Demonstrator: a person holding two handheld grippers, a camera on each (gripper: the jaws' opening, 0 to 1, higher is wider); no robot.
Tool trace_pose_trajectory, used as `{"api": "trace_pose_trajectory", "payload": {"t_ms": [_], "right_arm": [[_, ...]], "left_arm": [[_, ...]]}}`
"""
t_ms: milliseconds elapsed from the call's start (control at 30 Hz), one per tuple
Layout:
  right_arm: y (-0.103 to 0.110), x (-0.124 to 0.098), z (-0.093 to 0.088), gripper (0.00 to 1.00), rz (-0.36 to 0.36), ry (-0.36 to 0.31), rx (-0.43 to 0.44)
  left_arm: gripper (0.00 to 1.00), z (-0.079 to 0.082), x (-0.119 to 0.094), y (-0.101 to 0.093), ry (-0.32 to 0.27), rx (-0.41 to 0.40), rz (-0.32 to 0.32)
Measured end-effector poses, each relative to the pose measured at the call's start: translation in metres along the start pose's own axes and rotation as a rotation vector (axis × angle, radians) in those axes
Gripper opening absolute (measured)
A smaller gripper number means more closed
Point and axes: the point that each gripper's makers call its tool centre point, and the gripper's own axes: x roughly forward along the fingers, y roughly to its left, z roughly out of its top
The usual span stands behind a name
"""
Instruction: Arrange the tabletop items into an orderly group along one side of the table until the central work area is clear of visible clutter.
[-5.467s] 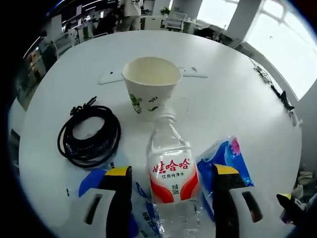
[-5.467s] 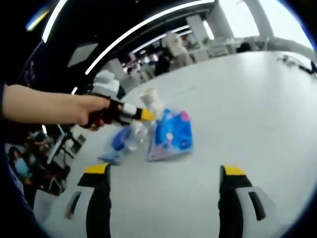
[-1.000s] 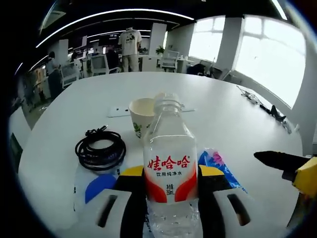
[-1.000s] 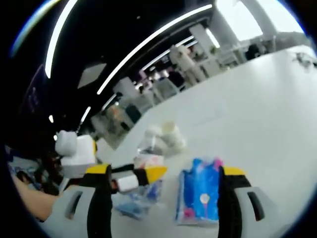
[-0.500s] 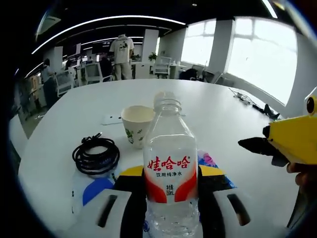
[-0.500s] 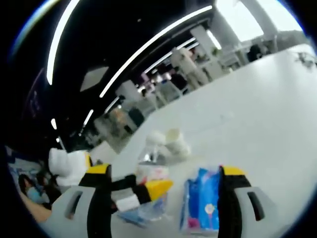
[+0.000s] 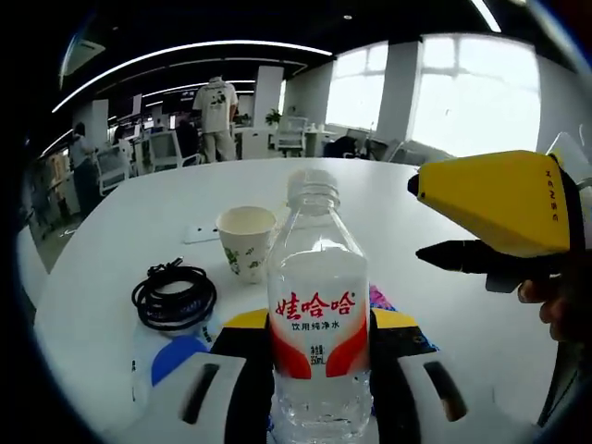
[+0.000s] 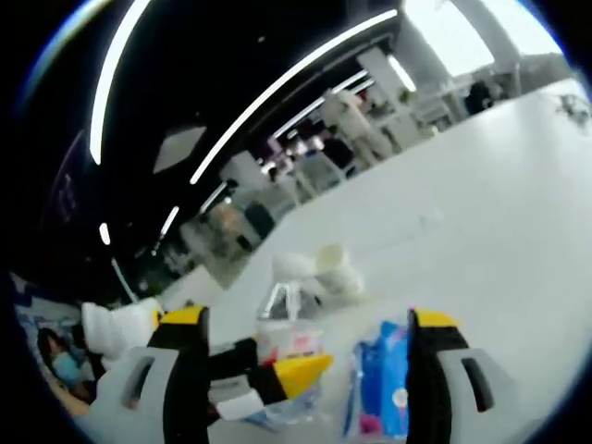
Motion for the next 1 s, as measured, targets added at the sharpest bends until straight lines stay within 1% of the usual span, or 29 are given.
{"api": "trace_pose_trajectory", "payload": {"t_ms": [200, 367, 600, 933, 1000], "right_arm": [[0.003, 0.002, 0.002, 0.86, 0.008, -0.009, 0.004], [0.007, 0.004, 0.001, 0.85, 0.019, -0.008, 0.005], [0.008, 0.006, 0.002, 0.84, 0.023, -0.011, 0.011], [0.012, 0.012, 0.004, 0.83, 0.034, -0.023, 0.023], [0.013, 0.013, 0.006, 0.83, 0.037, -0.028, 0.021]], "left_arm": [[0.38, -0.002, -0.001, -0.003, -0.003, 0.007, -0.013], [0.38, -0.002, -0.005, -0.008, -0.020, 0.015, -0.031], [0.38, -0.001, -0.006, -0.014, -0.027, 0.033, -0.063], [0.38, 0.006, -0.010, -0.019, -0.050, 0.055, -0.086], [0.38, 0.007, -0.011, -0.022, -0.051, 0.071, -0.097]]}}
